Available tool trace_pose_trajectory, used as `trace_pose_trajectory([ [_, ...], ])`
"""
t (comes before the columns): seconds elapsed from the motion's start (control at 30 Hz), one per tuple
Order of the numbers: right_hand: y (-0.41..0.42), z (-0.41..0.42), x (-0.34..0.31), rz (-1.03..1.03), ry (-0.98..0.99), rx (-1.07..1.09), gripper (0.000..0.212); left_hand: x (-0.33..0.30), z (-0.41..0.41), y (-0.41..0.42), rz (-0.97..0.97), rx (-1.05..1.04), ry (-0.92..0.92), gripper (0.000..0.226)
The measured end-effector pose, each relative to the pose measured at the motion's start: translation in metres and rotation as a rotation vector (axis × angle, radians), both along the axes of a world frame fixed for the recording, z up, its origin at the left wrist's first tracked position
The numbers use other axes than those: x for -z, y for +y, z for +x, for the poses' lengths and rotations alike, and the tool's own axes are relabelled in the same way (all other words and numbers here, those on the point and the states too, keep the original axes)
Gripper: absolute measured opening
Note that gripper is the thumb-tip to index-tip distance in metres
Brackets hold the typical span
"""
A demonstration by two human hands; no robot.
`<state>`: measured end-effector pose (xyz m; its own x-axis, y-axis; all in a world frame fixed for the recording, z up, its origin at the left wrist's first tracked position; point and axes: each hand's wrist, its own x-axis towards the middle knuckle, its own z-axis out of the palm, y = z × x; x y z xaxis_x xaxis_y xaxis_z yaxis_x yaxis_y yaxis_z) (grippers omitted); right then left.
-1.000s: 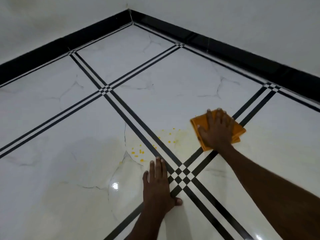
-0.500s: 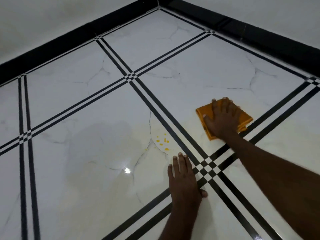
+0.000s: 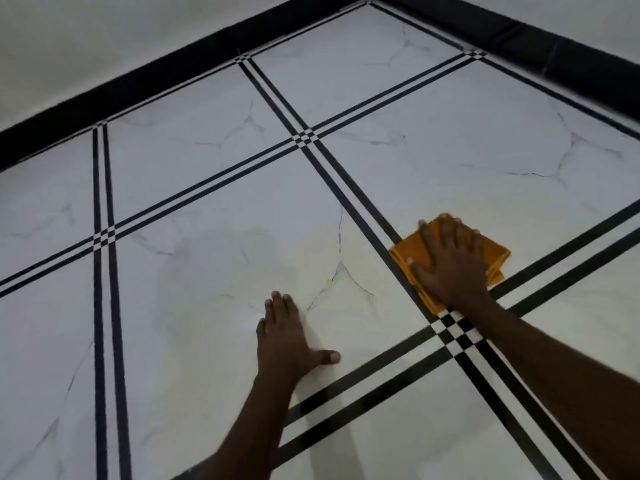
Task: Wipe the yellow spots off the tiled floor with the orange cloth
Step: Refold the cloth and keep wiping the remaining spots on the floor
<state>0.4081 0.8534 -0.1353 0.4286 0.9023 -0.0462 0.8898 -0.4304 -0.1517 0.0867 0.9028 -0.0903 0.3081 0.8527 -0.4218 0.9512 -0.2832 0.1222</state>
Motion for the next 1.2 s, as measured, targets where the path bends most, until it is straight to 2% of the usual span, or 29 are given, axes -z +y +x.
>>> trace_pose_trajectory([
  [0.07,0.052,-0.022,-0.002,0.009,0.057,0.048,0.087,0.002,0.000,-0.002,0.014,-0.002,0.018,0.152],
  [0.13,0.077,-0.074,-0.002,0.011,0.075,-0.067,0.084,0.003,-0.002,0.002,0.011,0.003,0.016,0.151],
  [0.23,0.043,-0.149,0.004,0.014,0.102,-0.320,0.087,0.001,-0.019,0.004,-0.019,0.029,-0.017,0.148],
  [0.33,-0.015,-0.147,-0.001,-0.017,0.157,-0.469,0.086,-0.001,-0.035,0.009,-0.051,0.090,-0.029,0.145],
  [0.4,-0.020,-0.104,-0.001,-0.026,0.122,-0.446,0.085,-0.003,-0.035,0.011,-0.043,0.095,-0.030,0.145],
  [0.5,0.035,-0.050,0.000,0.021,0.039,-0.189,0.084,0.000,-0.032,0.014,-0.024,0.106,-0.023,0.144],
  [0.57,0.082,-0.070,-0.004,0.027,0.126,-0.086,0.084,0.001,-0.037,0.014,-0.012,0.102,-0.012,0.145],
  [0.63,0.100,-0.129,-0.006,0.004,0.161,-0.187,0.083,0.004,-0.042,0.013,-0.012,0.092,-0.023,0.144],
  [0.73,0.051,-0.182,-0.007,0.007,0.148,-0.388,0.083,0.005,-0.040,-0.002,0.031,0.081,-0.012,0.136],
  [0.8,0.012,-0.150,-0.005,0.038,0.125,-0.421,0.080,0.002,-0.037,-0.018,0.054,0.057,-0.014,0.130],
  [0.93,-0.020,-0.014,-0.004,0.023,0.046,-0.056,0.079,-0.001,-0.006,-0.041,0.035,0.143,-0.053,0.127],
  [1.0,-0.006,0.009,-0.003,0.030,0.032,0.040,0.079,0.001,0.021,-0.048,0.039,0.204,-0.086,0.127],
  [1.1,0.015,-0.030,0.003,0.023,0.066,0.038,0.081,0.008,0.053,-0.060,0.019,0.194,-0.078,0.129],
  [1.2,-0.026,-0.077,0.002,0.038,0.096,-0.190,0.082,0.003,0.047,-0.068,0.025,0.170,-0.073,0.130],
])
